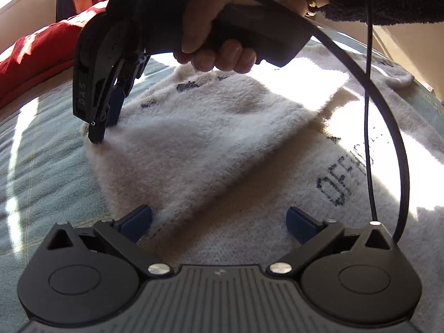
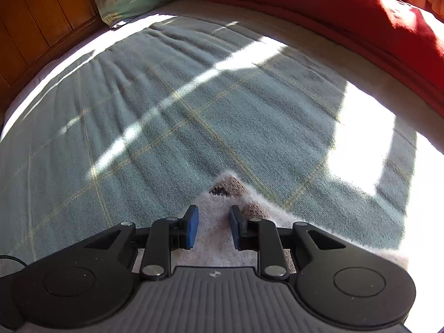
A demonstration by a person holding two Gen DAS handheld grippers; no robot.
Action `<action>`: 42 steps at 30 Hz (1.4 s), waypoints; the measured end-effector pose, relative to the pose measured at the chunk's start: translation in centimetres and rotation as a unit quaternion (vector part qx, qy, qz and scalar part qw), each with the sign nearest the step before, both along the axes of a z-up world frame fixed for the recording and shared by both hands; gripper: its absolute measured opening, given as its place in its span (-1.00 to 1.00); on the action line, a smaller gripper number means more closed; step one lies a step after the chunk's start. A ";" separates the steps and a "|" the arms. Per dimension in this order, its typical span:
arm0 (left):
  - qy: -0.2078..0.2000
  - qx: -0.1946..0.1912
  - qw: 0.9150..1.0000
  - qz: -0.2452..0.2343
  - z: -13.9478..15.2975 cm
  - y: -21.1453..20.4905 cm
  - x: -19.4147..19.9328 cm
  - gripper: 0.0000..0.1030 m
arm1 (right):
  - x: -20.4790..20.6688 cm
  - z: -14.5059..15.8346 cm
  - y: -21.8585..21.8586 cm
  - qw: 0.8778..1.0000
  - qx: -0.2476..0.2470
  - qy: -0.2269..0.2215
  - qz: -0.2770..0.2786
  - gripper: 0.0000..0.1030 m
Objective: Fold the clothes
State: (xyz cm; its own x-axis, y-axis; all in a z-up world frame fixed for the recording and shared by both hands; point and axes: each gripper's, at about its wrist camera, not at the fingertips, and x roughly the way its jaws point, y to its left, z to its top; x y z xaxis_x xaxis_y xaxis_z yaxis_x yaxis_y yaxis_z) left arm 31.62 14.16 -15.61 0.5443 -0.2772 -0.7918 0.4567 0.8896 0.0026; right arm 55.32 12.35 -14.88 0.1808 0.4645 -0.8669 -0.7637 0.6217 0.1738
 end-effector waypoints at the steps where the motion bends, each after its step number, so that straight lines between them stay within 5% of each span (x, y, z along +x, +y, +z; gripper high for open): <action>1: 0.001 0.001 1.000 -0.001 0.0 0.0 0.0 0.97 | 0.1 -0.1 -0.2 1.000 0.002 0.003 -0.002 -0.45; 6: 0.006 -0.001 1.000 0.004 0.0 0.2 0.1 0.98 | -0.4 1.8 -2.5 1.000 0.022 0.002 -0.004 -0.41; 10: 0.010 0.002 1.000 0.018 0.1 0.0 0.3 0.98 | -1.5 1.4 -5.7 1.000 0.007 0.013 -0.009 -0.13; 25: 0.021 0.047 0.999 -0.009 2.2 -0.8 1.2 0.98 | -6.2 0.7 -19.4 0.994 -0.012 0.001 -0.110 0.03; 35: 0.029 -0.014 0.996 -0.082 2.5 -5.5 4.4 0.98 | -6.4 0.2 -22.6 0.985 0.013 0.007 -0.174 0.29; 37: 0.068 -0.011 0.994 -0.084 1.2 -6.0 4.4 0.98 | -6.4 0.1 -23.2 0.982 0.018 0.008 -0.186 0.29; 42: 0.069 0.029 0.992 -0.103 0.8 -5.8 2.4 0.98 | -7.9 0.4 -27.1 0.974 0.033 0.028 -0.221 0.29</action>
State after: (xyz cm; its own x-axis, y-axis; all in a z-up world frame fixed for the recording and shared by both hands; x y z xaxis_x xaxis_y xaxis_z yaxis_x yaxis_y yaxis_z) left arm 34.01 8.34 -14.79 0.3667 -0.3232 -0.8724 0.6278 0.7780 -0.0243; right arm 47.40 -14.73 -14.47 0.3293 0.4080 -0.8515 -0.4130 0.8732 0.2587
